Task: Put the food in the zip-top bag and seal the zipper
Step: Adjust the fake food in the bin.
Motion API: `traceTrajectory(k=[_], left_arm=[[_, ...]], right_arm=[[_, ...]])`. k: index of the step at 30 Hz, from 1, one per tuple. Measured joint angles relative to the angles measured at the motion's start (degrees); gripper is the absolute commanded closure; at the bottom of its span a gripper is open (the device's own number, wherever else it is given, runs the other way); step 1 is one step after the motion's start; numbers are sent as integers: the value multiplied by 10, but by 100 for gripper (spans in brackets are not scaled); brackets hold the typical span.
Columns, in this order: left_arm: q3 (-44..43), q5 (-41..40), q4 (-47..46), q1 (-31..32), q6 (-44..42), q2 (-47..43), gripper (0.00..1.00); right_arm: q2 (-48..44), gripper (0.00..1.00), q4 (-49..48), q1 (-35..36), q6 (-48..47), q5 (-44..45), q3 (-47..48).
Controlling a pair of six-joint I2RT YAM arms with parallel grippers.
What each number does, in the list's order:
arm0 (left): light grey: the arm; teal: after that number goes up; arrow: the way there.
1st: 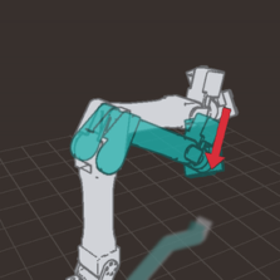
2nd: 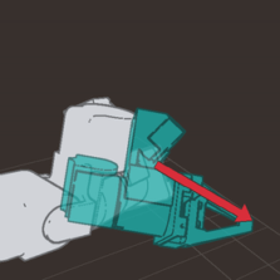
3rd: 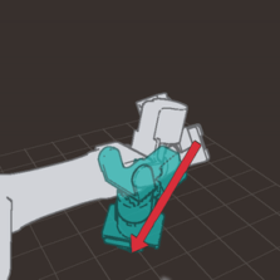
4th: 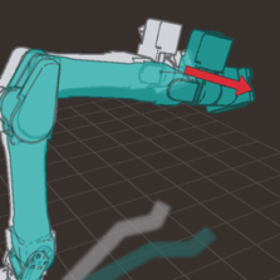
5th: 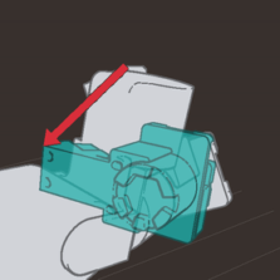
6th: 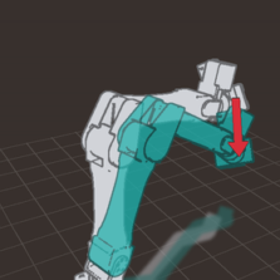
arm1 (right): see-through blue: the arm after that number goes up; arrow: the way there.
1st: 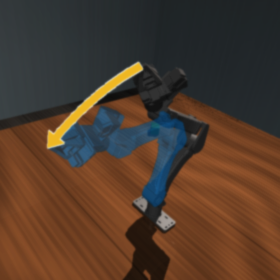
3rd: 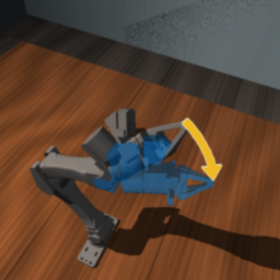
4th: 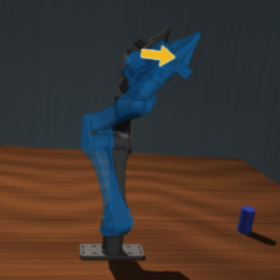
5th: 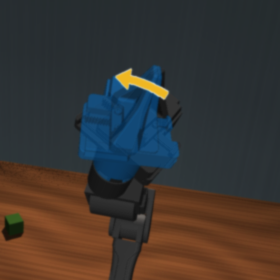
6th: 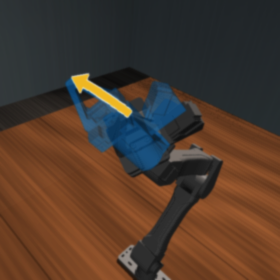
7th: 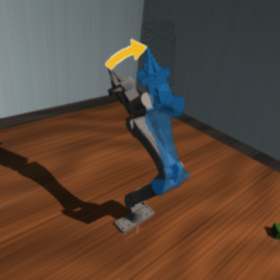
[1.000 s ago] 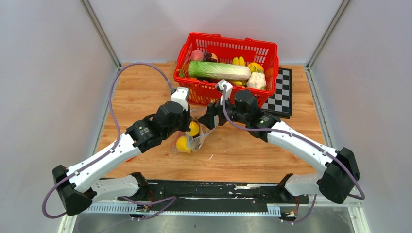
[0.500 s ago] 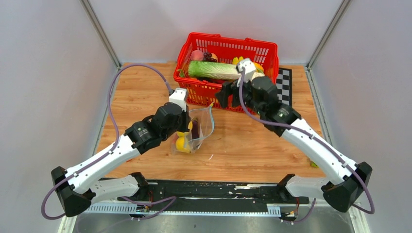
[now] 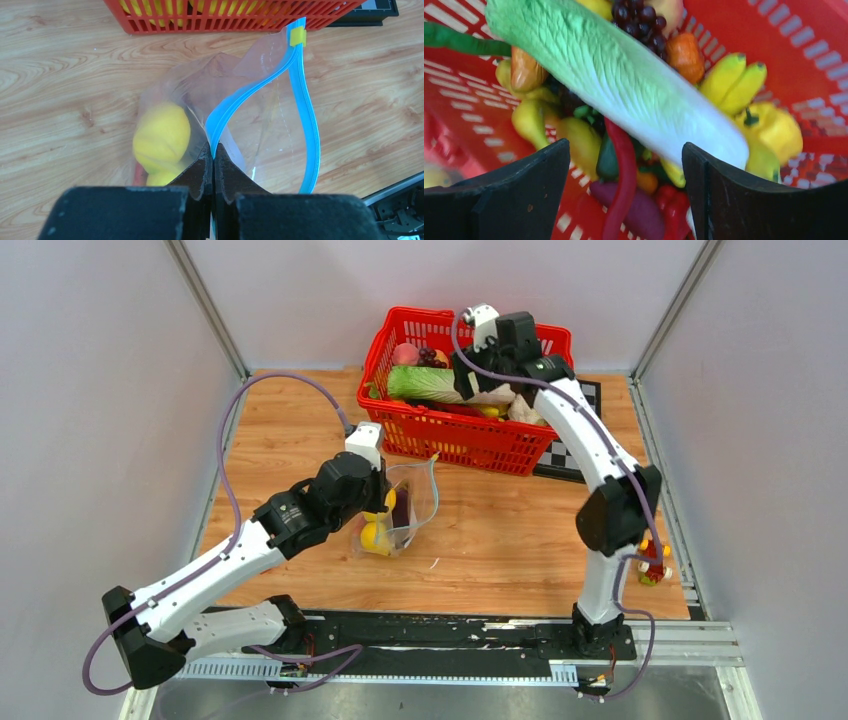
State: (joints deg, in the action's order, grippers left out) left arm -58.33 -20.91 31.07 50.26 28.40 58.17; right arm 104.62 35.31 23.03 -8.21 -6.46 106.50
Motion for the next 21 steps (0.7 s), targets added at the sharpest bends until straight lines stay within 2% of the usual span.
traceTrajectory(k=[3, 5, 10, 18, 21], left_arm=[[0, 0, 1, 0, 0, 0, 100], [0, -1, 1, 0, 0, 0, 100], [0, -2, 4, 0, 0, 0, 100], [0, -2, 3, 0, -3, 6, 100], [0, 0, 2, 0, -3, 10, 100]], right_arm=[[112, 23, 73, -6, -36, -38, 159], [165, 26, 117, -7, -51, -53, 227], [181, 37, 198, -9, -81, -94, 227], [168, 33, 176, -19, -87, -163, 186], [207, 29, 203, -20, -85, -158, 250]])
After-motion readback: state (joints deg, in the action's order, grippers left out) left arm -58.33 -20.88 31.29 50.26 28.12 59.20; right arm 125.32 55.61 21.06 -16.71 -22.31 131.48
